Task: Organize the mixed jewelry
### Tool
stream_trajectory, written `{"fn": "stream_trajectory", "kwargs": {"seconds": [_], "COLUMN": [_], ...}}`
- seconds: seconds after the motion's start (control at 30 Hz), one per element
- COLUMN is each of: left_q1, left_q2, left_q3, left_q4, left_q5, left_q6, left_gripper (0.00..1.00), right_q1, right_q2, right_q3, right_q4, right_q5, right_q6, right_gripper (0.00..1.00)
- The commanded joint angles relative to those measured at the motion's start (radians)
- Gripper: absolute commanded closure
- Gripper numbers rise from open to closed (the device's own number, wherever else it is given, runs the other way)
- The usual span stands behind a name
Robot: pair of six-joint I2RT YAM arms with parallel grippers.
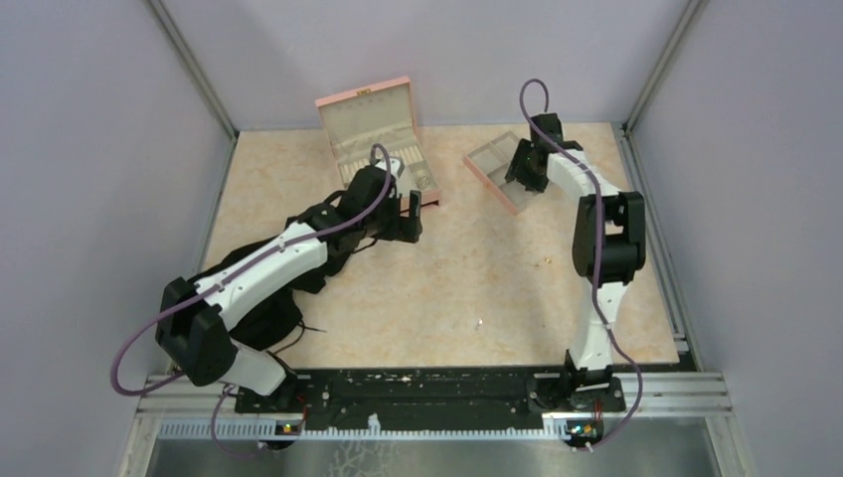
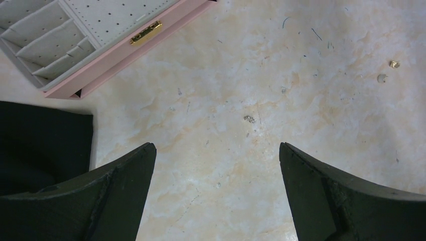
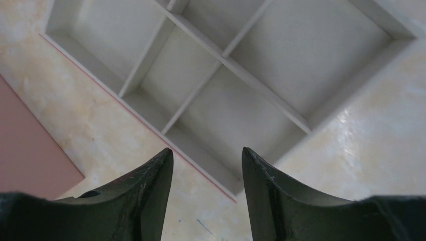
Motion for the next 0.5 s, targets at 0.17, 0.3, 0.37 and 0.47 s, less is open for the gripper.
{"fn": "stream_trajectory", "kwargs": {"seconds": [0.17, 0.3, 0.37, 0.47], "left_q1": [0.003, 0.003, 0.003, 0.003], "left_q2": [-0.066, -0.054, -0.04, -0.019], "left_q3": [-0.027, -0.031, -0.027, -0.022], "left_q4": [-0.027, -0.013, -0.011, -0.002], "left_q5": [-0.093, -0.088, -0.076, -0.053], "left_q6": [-0.026, -0.015, -0.012, -0.01], "left_gripper": [0.01, 0.02, 0.02, 0.02], "right_q1": [0.05, 0.086, 0.109, 0.135], "right_q2": [0.025, -0.061, -0.12, -0.231], "right_q3": [-0.04, -0.187, -0.261, -0.368], "right_q4": [0.066, 0.108, 0.105, 0.097], "right_q5": [-0.192, -0.281, -0.286, -0.289], "right_q6": [0.02, 0.027, 0.028, 0.028], "right_gripper": [0.45, 0.44, 0.44, 0.44]}}
